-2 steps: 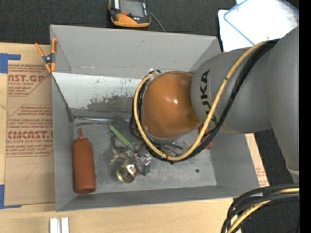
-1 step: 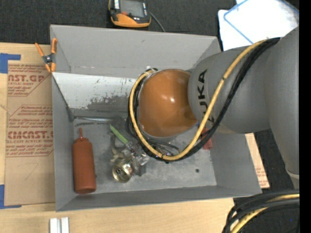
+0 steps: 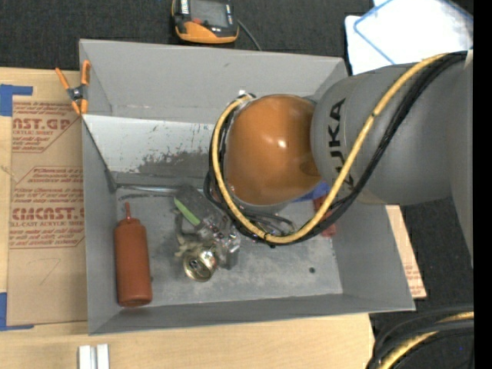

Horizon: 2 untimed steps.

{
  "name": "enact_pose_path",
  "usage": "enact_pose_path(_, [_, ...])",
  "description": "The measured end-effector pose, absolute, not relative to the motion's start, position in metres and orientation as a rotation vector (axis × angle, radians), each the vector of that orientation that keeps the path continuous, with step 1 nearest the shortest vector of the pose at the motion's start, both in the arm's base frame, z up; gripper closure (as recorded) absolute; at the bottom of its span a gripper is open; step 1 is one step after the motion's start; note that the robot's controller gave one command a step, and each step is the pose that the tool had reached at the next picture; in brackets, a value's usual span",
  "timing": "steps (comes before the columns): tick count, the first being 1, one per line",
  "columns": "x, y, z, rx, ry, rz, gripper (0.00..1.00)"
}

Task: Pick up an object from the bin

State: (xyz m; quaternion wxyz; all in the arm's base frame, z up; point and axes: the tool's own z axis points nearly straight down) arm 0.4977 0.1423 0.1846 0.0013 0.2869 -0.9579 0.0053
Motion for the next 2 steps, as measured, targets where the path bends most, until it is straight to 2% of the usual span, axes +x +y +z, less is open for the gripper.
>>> enact_pose_path(1, [0.498, 0.147, 0.285, 0.750, -3.048, 0.011, 1.00])
enact_pose_path(2, [0.499, 0.150, 0.308, 0.723, -3.061, 0.013, 1.00])
